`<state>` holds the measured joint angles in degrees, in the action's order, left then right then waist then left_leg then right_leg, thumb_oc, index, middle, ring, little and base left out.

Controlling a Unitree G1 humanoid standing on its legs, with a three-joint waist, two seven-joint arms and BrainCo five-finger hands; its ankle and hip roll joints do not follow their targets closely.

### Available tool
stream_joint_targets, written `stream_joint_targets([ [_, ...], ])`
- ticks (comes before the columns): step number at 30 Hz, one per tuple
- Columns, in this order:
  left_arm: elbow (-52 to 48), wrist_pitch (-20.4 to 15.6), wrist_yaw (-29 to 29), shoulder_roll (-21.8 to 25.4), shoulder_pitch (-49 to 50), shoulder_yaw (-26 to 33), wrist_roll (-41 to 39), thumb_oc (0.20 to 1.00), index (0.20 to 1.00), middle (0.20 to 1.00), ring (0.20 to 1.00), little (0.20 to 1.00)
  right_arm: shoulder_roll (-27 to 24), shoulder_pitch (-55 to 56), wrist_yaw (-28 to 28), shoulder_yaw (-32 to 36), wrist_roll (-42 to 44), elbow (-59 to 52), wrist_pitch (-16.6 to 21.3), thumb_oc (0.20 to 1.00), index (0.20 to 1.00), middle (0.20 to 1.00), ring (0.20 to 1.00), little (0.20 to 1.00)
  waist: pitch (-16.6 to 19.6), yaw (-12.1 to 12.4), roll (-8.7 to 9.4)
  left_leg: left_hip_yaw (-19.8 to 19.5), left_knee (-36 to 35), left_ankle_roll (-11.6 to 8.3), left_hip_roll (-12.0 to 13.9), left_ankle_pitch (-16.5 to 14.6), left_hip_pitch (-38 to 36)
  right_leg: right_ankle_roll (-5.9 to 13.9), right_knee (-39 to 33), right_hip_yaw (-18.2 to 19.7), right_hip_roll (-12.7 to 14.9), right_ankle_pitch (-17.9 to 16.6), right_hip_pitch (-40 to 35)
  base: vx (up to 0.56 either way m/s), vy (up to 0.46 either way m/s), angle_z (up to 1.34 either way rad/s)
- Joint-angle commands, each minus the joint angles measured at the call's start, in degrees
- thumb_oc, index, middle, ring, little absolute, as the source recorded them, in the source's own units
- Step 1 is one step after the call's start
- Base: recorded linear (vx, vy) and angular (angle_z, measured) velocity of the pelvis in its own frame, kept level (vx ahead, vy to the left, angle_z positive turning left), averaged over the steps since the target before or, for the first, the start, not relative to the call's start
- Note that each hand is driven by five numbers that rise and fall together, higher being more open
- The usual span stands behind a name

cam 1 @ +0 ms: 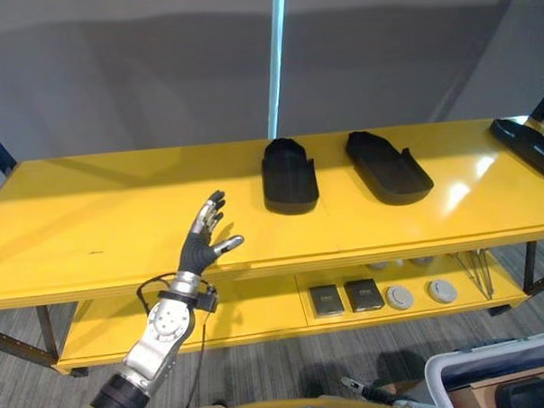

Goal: Move parts from the plastic box to the shelf.

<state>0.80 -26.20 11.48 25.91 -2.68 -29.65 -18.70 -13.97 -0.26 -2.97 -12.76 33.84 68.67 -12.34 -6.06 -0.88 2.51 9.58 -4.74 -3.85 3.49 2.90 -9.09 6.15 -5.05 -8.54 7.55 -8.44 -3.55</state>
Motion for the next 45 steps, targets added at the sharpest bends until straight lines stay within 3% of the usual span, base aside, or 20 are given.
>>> stream_joint_targets([
  [1,-3.4,-4.2,-2.0,-0.4,-7.3,-0.9,2.6,1.0,1.0,1.0,1.0,1.0,-1.4,-1.8,2.4,0.6,4.1,1.9,-0.7,1.0,1.0,1.0,1.0,1.0,-4.9,-2.5,-0.87,2.4,-0.3,4.08,-1.3,-8.2,-0.1,1.53,1.3,0.7,-0.4,7.3,-4.7,-0.06,0.166,-0.39],
  [5,-3.5,-2.0,1.0,0.5,-11.4,-2.3,4.3,1.0,1.0,1.0,1.0,1.0,-0.8,0.7,1.1,2.8,2.2,2.7,0.0,1.0,1.0,1.0,1.0,1.0,-6.6,-5.0,-0.47,4.6,-0.3,4.51,-1.5,-9.0,0.0,4.29,4.2,1.3,0.8,4.8,1.0,-0.15,0.13,-0.77],
  [9,-0.2,-1.5,7.8,1.8,-13.0,-0.8,6.7,1.0,1.0,1.0,1.0,1.0,0.3,3.2,-2.6,3.3,-4.9,4.3,2.0,1.0,1.0,1.0,1.0,1.0,-8.0,-5.6,-1.34,13.3,-0.3,4.98,0.3,-9.2,-0.3,5.14,13.7,-7.7,1.0,8.0,4.8,-0.32,0.094,-1.83],
  [10,1.3,-1.1,9.7,1.1,-13.6,0.6,6.9,1.0,1.0,1.0,1.0,1.0,0.8,3.3,-2.1,3.2,-5.2,4.9,2.6,1.0,1.0,1.0,1.0,1.0,-8.4,-4.6,-1.97,18.4,-0.1,5.58,1.3,-8.6,0.1,3.79,17.8,-13.4,2.8,10.1,4.6,-0.37,0.069,-2.17],
  [12,2.5,-0.2,11.6,-0.4,-13.7,2.0,6.1,1.0,1.0,1.0,1.0,1.0,0.8,3.0,-2.4,3.6,-7.5,5.5,3.2,1.0,1.0,1.0,1.0,1.0,-8.7,-3.2,-2.72,24.1,1.4,5.44,2.8,-7.4,1.7,1.04,19.6,-18.8,4.9,12.8,2.8,-0.38,-0.1,-2.98],
  [15,7.5,1.1,10.8,-3.4,-11.5,2.3,5.7,1.0,1.0,1.0,1.0,1.0,0.1,2.8,-3.8,3.4,-8.2,4.8,6.1,1.0,1.0,1.0,1.0,1.0,-7.9,-2.9,-1.93,26.8,6.9,3.44,5.2,-7.6,4.1,-0.54,6.9,-19.1,1.8,11.8,-3.0,-0.11,-0.375,-2.08],
  [17,9.0,2.4,9.1,-3.7,-11.1,2.3,5.6,1.0,1.0,1.0,1.0,1.0,0.0,2.8,-3.5,3.3,-8.6,4.0,7.1,1.0,1.0,1.0,1.0,1.0,-7.8,-3.4,-1.69,27.1,10.0,3.72,6.0,-9.3,4.2,-1.19,6.1,-18.6,1.5,11.8,-3.1,0.0,-0.241,-0.89],
  [20,13.4,4.1,6.7,-4.0,-10.3,2.8,5.3,1.0,1.0,1.0,1.0,1.0,-2.3,2.3,-2.7,3.2,-13.2,1.6,7.3,1.0,1.0,1.0,1.0,1.0,-8.7,-3.6,-1.0,23.8,21.0,2.07,8.9,-10.1,7.1,-2.97,6.3,-16.0,1.3,12.4,-3.1,0.09,-0.141,-0.36],
  [22,17.9,6.8,4.7,-4.0,-10.6,3.3,3.7,1.0,1.0,1.0,1.0,1.0,-4.3,1.5,-2.1,2.6,-13.2,1.3,7.9,1.0,1.0,1.0,1.0,1.0,-9.3,-2.5,-1.8,15.4,22.3,0.53,7.4,-9.1,9.7,-3.24,6.6,-12.1,0.5,12.6,-2.6,0.09,0.012,-0.49],
  [24,21.8,7.8,2.9,-3.9,-9.5,4.5,1.5,1.0,1.0,1.0,1.0,1.0,-5.6,0.3,-2.4,2.3,-12.4,1.4,8.8,1.0,1.0,1.0,1.0,1.0,-8.8,-0.9,-2.45,7.9,15.6,0.7,3.5,-9.2,9.9,-2.38,5.7,-8.1,0.0,12.5,-2.5,0.15,0.118,-0.62],
  [26,26.4,8.7,2.3,-4.0,-7.7,5.6,3.0,1.0,1.0,1.0,1.0,1.0,-6.9,-1.5,-1.8,1.5,-15.5,0.3,11.4,1.0,1.0,1.0,1.0,1.0,-7.7,1.4,-3.48,1.3,5.2,-0.77,1.9,-2.7,10.5,-2.04,3.7,-5.0,-1.3,11.9,-2.7,0.18,0.133,-1.22],
  [28,28.7,10.3,2.3,-4.4,-7.1,5.7,1.2,1.0,1.0,1.0,1.0,1.0,-7.5,-1.9,-0.7,0.9,-18.0,-0.5,13.4,1.0,1.0,1.0,1.0,1.0,-7.2,2.0,-3.84,-0.1,3.2,-1.25,1.9,-0.8,11.5,-2.13,3.3,-4.2,-1.8,12.4,-3.1,0.18,0.103,-0.96],
  [29,32.5,11.6,1.5,-4.9,-6.6,6.7,1.3,1.0,1.0,1.0,1.0,1.0,-8.4,-2.3,0.3,0.2,-18.1,-2.1,16.8,1.0,1.0,1.0,1.0,1.0,-7.0,2.6,-3.84,-0.9,3.1,-1.04,2.0,-0.2,12.3,-2.25,3.5,-3.7,-1.9,13.0,-3.8,0.14,0.099,-0.48],
  [32,37.1,13.6,-0.1,-5.6,-6.5,7.3,2.2,1.0,1.0,1.0,1.0,1.0,-9.2,-3.0,2.7,-0.3,-14.8,-5.7,20.9,1.0,1.0,1.0,1.0,1.0,-6.9,2.5,-3.62,-0.5,2.5,-0.97,2.5,0.0,12.2,-2.19,3.4,-4.0,-1.7,13.2,-4.1,0.12,0.099,-0.38],
  [33,41.8,13.5,-1.4,-6.2,-6.1,7.4,4.2,1.0,1.0,1.0,1.0,1.0,-10.0,-3.3,5.0,-0.3,-12.2,-9.8,25.2,1.0,1.0,1.0,1.0,1.0,-6.8,2.1,-3.25,-0.3,2.3,-0.47,2.6,-0.5,11.4,-1.77,3.8,-4.3,-1.3,13.1,-3.8,0.1,0.091,-0.11],
  [35,46.3,13.1,-3.1,-6.6,-4.7,8.0,5.2,1.0,1.0,1.0,1.0,1.0,-11.0,-3.1,9.1,0.1,-11.9,-18.9,27.4,1.0,1.0,1.0,1.0,1.0,-6.7,1.2,-2.79,0.0,1.7,0.23,2.1,-1.3,9.9,-1.29,4.2,-4.2,-0.9,12.8,-3.4,0.16,0.142,-0.11],
  [41,54.5,13.1,-5.4,-6.7,-2.0,10.5,3.5,1.0,1.0,1.0,1.0,1.0,-14.3,-4.2,13.5,3.4,-14.1,-36.3,29.5,1.0,1.0,1.0,1.0,1.0,-6.6,0.4,-2.06,0.5,0.2,2.03,0.5,-2.6,7.7,-0.46,5.7,-4.3,-0.3,12.8,-2.2,0.06,0.16,-0.16],
  [43,56.2,14.5,-7.9,-7.0,-2.6,10.8,3.9,1.0,1.0,1.0,1.0,1.0,-16.2,-7.1,14.3,5.1,-14.1,-39.8,27.6,1.0,1.0,1.0,1.0,1.0,-6.7,1.1,-2.08,0.1,0.4,3.26,-0.2,-3.1,8.2,-0.7,10.9,-3.9,-0.1,14.6,-0.5,-0.01,0.276,0.01],
  [44,56.9,15.7,-8.7,-7.4,-3.1,10.3,2.8,1.0,1.0,1.0,1.0,1.0,-17.9,-10.7,16.2,4.9,-13.8,-40.6,25.4,1.0,1.0,1.0,1.0,1.0,-8.1,1.5,-2.47,0.2,1.7,5.01,-0.9,-3.8,7.9,0.91,24.4,-3.0,1.8,12.8,5.1,-0.03,0.249,-0.03],
  [45,57.2,16.0,-8.9,-7.5,-3.2,10.0,2.8,1.0,1.0,1.0,1.0,1.0,-18.2,-11.4,16.8,5.0,-13.7,-40.6,24.8,1.0,1.0,1.0,1.0,1.0,-8.3,1.5,-2.69,0.0,2.1,5.38,-1.0,-4.1,8.1,1.09,26.5,-2.6,1.8,11.9,6.4,0.0,0.228,-0.28],
])
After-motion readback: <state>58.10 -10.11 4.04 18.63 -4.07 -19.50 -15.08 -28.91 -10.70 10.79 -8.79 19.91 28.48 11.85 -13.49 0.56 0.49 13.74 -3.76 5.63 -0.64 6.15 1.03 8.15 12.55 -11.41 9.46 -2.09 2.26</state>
